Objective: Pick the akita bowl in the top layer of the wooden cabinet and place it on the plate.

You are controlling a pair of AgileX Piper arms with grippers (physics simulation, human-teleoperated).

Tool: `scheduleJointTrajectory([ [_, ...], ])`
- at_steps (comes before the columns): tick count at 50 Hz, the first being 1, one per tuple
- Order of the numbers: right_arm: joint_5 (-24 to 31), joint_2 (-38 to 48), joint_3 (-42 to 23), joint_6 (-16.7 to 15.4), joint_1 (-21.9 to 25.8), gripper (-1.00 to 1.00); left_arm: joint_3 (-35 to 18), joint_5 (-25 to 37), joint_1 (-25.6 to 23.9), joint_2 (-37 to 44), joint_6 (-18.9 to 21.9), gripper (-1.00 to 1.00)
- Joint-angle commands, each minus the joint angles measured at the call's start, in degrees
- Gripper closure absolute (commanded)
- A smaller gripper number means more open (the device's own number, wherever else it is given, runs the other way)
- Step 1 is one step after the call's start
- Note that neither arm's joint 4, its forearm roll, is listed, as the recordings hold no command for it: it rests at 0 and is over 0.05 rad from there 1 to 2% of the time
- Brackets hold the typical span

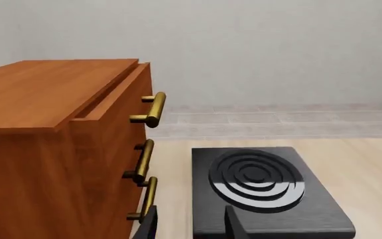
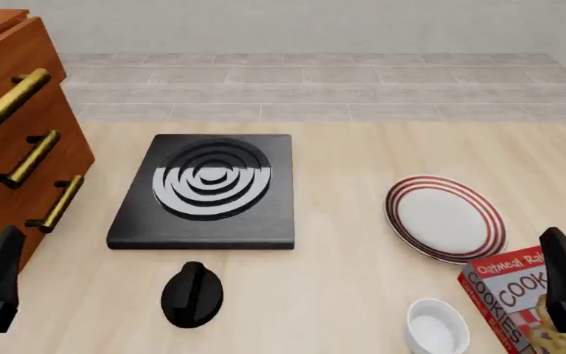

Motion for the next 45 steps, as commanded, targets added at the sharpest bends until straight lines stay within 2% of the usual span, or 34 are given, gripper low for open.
scheduleJointTrajectory([
  [1,0.1,-0.1,0.0,0.0,0.0,-1.00,-1.4,0.0,-0.6,0.0,1.0,-1.00],
  [9,0.0,-0.1,0.0,-0.1,0.1,-1.00,-3.0,0.7,-1.2,-0.1,1.1,-1.00],
  [10,0.0,-0.1,0.0,-0.1,0.1,-1.00,-3.1,0.9,-1.3,-0.1,0.2,-1.00],
  [12,0.0,-0.1,0.0,-0.1,0.1,-1.00,-3.6,0.4,-2.1,-0.1,2.8,-1.00],
  [13,0.0,-0.1,0.0,-0.2,0.2,-1.00,-4.2,1.2,-1.9,-0.1,1.5,-1.00],
  [21,0.0,-0.1,0.0,-0.3,0.2,-1.00,-6.4,2.0,-2.6,-0.1,2.2,-1.00],
  [22,0.1,-0.1,0.0,-0.2,0.2,-1.00,-7.0,2.1,-3.0,-0.1,3.5,-1.00],
  [34,0.1,-0.1,-0.1,-0.3,0.2,-1.00,-15.5,7.2,-3.3,-0.1,1.9,-1.00],
  [45,0.1,-0.1,0.0,-0.3,0.2,-1.00,-23.1,12.7,-4.4,-0.1,2.6,-1.00],
])
